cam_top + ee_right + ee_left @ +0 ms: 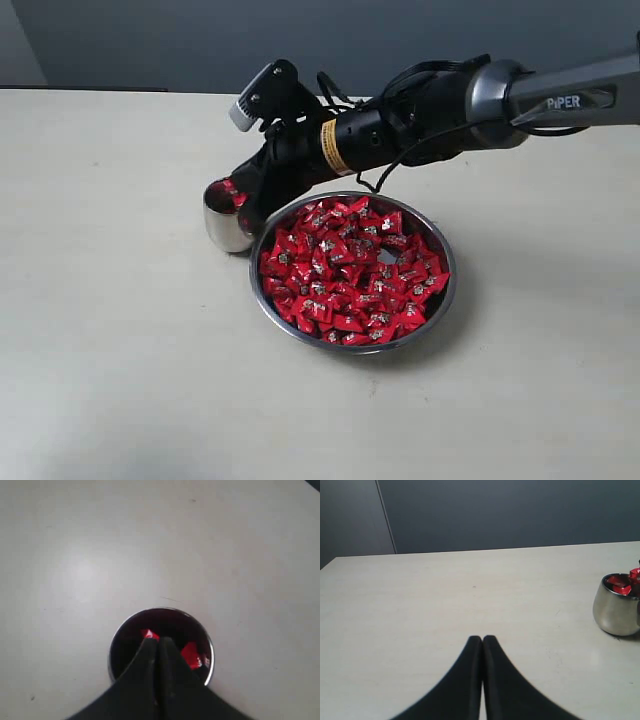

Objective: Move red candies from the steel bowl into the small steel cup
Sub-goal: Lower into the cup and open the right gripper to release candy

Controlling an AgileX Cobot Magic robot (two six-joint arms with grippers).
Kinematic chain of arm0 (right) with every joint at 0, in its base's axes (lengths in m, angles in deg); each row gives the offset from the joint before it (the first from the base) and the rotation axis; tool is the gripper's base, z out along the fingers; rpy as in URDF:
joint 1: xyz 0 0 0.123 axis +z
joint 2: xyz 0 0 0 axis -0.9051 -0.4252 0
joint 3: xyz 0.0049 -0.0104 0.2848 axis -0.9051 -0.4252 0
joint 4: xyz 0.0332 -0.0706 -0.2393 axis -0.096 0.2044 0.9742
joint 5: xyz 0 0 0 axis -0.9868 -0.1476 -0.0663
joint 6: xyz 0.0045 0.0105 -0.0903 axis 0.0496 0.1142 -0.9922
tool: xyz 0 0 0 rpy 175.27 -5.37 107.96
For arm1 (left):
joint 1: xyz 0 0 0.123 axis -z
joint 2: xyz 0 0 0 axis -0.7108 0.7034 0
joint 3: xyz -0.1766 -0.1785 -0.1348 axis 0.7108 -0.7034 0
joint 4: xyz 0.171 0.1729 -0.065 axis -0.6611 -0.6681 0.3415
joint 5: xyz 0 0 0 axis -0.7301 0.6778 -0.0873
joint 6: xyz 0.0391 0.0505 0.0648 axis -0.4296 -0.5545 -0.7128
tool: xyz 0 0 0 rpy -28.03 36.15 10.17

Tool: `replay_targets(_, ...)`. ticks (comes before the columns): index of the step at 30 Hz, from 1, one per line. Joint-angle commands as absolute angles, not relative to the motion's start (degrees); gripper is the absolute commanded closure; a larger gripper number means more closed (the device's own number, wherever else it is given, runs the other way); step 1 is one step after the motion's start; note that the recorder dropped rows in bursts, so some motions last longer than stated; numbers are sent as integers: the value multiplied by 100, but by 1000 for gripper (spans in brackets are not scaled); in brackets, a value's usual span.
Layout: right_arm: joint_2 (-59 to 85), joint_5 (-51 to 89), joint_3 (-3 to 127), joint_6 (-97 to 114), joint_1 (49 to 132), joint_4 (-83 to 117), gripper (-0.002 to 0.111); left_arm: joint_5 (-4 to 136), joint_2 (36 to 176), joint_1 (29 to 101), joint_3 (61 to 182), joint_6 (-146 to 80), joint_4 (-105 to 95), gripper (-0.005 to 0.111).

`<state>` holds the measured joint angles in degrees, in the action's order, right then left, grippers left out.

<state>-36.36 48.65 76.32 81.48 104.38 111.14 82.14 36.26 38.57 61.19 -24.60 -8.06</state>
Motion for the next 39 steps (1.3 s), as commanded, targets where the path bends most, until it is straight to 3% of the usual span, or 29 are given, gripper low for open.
replay_targets(1,-3631,4689,7668,8097,10426,11125,109,8202,3601,3854,6097,-2451,-790,106)
replay_targets(39,-3631,4720,7668,8076,10516,10889,109,8202,3601,3854,6097,-2451,-790,106)
